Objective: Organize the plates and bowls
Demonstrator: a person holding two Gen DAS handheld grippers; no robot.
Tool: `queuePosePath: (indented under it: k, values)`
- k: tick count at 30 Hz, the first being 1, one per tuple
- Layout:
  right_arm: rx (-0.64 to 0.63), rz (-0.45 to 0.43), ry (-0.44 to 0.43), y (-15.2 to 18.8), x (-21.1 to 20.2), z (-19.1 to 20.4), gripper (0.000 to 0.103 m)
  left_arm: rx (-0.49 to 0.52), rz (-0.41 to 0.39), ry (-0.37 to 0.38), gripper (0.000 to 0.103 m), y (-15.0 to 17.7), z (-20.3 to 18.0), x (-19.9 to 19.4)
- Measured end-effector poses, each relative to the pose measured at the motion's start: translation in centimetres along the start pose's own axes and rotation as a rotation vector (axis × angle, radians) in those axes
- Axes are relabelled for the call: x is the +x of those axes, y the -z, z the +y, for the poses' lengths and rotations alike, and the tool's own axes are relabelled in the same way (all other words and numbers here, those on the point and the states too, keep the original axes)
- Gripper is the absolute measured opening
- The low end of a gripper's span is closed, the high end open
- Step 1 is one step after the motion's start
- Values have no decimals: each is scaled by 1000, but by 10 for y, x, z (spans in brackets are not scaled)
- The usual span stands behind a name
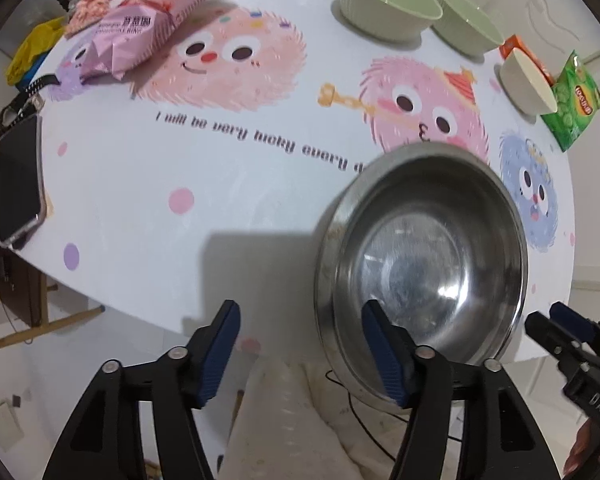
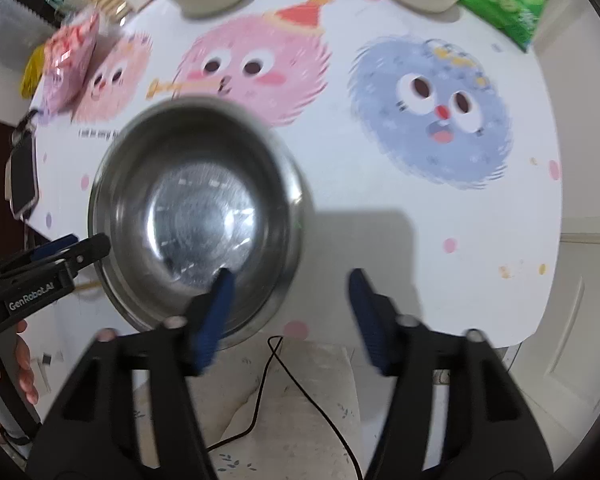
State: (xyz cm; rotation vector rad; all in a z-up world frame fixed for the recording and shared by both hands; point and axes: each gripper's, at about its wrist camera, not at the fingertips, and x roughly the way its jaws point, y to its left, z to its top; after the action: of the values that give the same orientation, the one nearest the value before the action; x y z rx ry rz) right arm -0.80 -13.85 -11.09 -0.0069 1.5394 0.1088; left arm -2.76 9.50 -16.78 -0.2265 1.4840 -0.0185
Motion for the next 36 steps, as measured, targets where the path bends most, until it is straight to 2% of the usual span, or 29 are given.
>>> queuePosePath:
  k: [5, 8, 12, 13, 15, 16, 18, 19, 20, 21, 26, 29, 36]
  values:
    - [68, -6, -40, -7, 5, -20, 67, -23, 10, 34, 78, -9, 4, 8]
    - [112, 8, -88, -11, 18, -25, 67, -43, 29, 35, 78, -13, 6, 22]
    - [106, 19, -129, -14, 33, -20, 66, -36, 56, 46, 77, -18, 3, 41]
    - [100, 26, -141, -15, 38, -18, 66, -32, 61, 45, 75, -19, 2, 44]
    - [95, 38, -136, -15, 43, -15, 65, -28, 84, 66, 60, -21, 1, 50]
    - [98, 43, -137, -16, 46, -14, 63, -27, 91, 78, 46, -22, 0, 52]
    - [99, 57, -154, -15, 51, -15, 42, -11, 86, 87, 34, -24, -3, 51]
    - [95, 67, -159, -16, 54, -14, 36, 4, 87, 104, 25, -26, -6, 51]
    - [86, 75, -160, -17, 56, -14, 23, 12, 88, 105, 19, -27, -8, 50]
    - [80, 76, -155, -17, 58, -13, 18, 30, 85, 99, 18, -28, -12, 48]
    - [76, 74, -150, -16, 60, -16, 17, 51, 69, 119, 16, -32, -15, 41]
    - [77, 54, -148, -19, 54, -17, 17, 74, 30, 115, 16, -39, -15, 28]
    - [46, -26, -127, -53, 36, -5, 17, 97, -21, 109, 16, -77, -1, 15]
